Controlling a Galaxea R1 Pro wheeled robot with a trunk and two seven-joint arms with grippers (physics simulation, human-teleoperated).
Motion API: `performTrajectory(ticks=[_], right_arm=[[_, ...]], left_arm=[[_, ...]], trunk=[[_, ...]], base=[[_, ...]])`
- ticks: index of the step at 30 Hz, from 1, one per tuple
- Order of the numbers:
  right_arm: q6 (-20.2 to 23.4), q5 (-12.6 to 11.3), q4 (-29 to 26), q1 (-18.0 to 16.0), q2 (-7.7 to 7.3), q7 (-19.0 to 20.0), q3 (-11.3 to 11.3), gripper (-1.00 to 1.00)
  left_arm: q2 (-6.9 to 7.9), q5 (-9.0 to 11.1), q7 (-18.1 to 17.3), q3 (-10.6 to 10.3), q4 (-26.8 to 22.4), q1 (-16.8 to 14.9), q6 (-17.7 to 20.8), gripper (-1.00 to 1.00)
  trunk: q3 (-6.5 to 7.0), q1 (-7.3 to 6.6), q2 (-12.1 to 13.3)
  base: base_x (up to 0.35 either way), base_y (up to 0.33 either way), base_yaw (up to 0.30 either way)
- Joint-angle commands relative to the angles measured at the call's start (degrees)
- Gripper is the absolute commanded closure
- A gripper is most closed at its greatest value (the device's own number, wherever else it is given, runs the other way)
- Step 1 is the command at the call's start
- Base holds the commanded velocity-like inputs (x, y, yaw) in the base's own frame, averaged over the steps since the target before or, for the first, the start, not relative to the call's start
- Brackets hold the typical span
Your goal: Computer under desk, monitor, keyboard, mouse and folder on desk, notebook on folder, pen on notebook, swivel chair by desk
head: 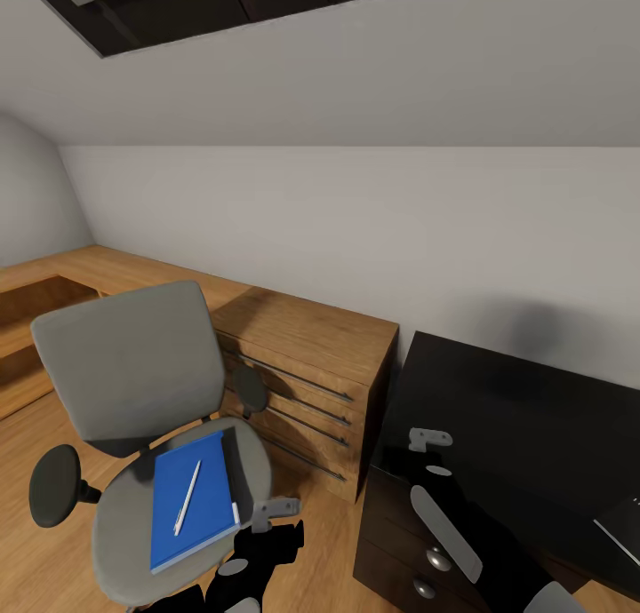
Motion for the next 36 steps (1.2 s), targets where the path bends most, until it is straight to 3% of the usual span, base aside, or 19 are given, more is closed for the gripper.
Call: performTrajectory(ticks=[1, 25, 30, 36], right_arm=[[0.11, -0.42, -0.09, -0.07, -0.06, -0.5, 0.2, 1.0], [-0.17, -0.17, -0.21, -0.07, -0.08, -0.57, 0.22, 1.0], [-0.43, -0.08, -1.16, -0.07, -0.29, -0.73, 0.07, 1.0], [-0.57, -0.15, -5.03, 0.18, -0.62, -4.01, -0.03, 1.0]], left_arm=[[0.03, 0.05, 0.33, -0.11, -0.1, -0.09, 0.28, -1.0], [-0.06, 0.05, 0.41, -0.11, -0.19, -0.1, 0.28, -1.0], [-0.06, 0.05, 0.41, -0.11, -0.19, -0.09, 0.28, -1.0], [0.02, 0.05, 0.41, -0.11, -0.19, -0.09, 0.28, -1.0]], trunk=[[-0.06, 0.0, -0.04], [-0.06, 0.0, -0.04], [-0.06, 0.0, -0.04], [-0.06, 0.0, -0.04]], base=[[0.0, 0.0, 0.0], [-0.005, 0.0, 0.0], [-0.246, 0.0, 0.0], [-0.327, 0.0, 0.0]])
